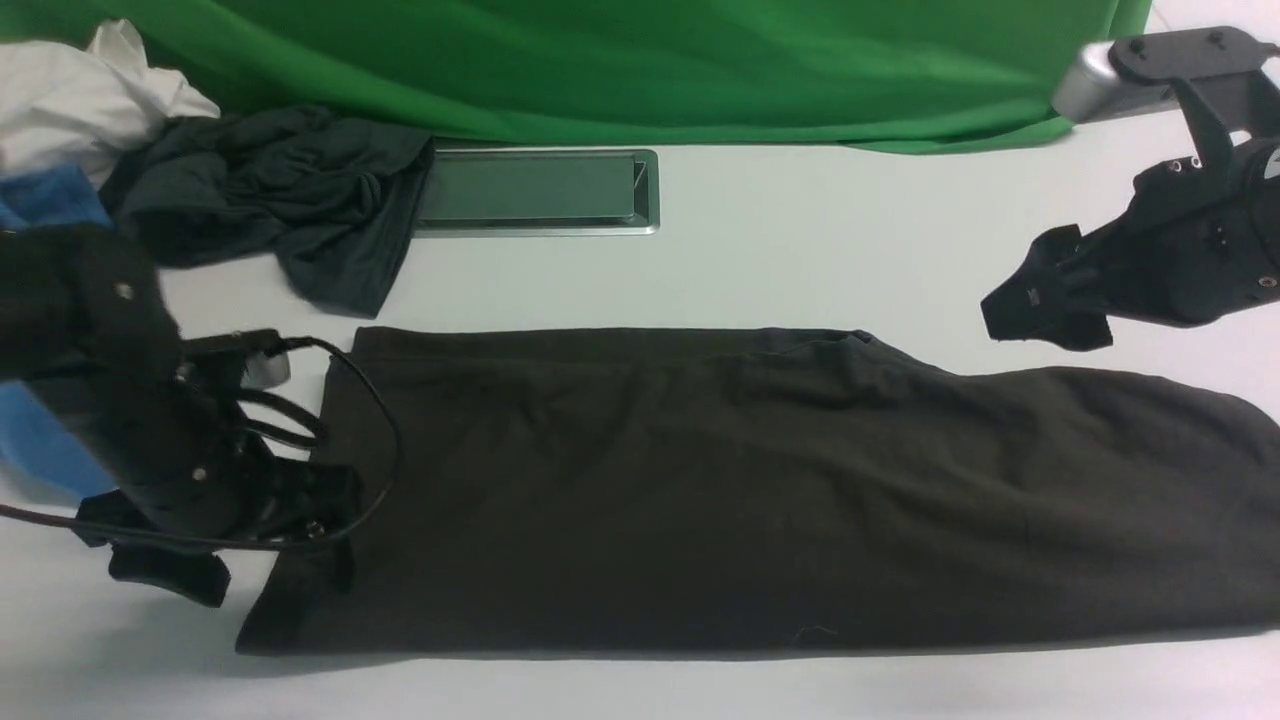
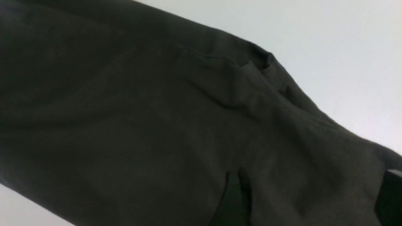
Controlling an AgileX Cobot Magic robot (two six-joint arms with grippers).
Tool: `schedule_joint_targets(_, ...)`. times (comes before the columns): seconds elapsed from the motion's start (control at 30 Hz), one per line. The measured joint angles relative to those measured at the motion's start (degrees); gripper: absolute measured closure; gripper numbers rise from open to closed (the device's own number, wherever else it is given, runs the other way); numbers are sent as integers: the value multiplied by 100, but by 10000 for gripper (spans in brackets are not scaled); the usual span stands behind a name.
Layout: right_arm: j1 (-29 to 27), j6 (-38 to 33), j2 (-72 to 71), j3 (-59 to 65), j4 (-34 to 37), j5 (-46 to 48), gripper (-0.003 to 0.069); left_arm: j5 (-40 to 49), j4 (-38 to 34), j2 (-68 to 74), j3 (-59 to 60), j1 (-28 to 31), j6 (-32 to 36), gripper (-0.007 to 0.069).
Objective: Fold a long-sleeved shirt on a white desktop.
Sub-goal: 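Grasp the waist and leg ends of the folded dark trousers and straighten them on the table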
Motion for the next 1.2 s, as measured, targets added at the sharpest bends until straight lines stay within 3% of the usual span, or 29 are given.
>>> schedule_joint_targets(0.17, 0, 5, 0, 0, -5, -39, 87, -11, -646, 7, 116, -40, 290, -61)
schedule_joint_targets(0.4, 5, 12, 0, 0, -5, -72, 87, -34, -257, 92, 316, -51, -16, -5)
schedule_joint_targets(0.73, 5, 12, 0, 0, -5, -85, 87, -296, -438, 167, 509, -76, 66, 92)
schedule_joint_targets(0.83, 5, 12, 0, 0, 15, -85, 87, -291, -561, 272, 491, -76, 249, 179)
schedule_joint_targets(1.03, 5, 12, 0, 0, 133, -62, 87, -212, -858, 308, 387, -83, 404, 459)
schedule_joint_targets(1.2, 5, -28, 0, 0, 458, -62, 87, -204, -502, 103, 285, -75, 461, 475)
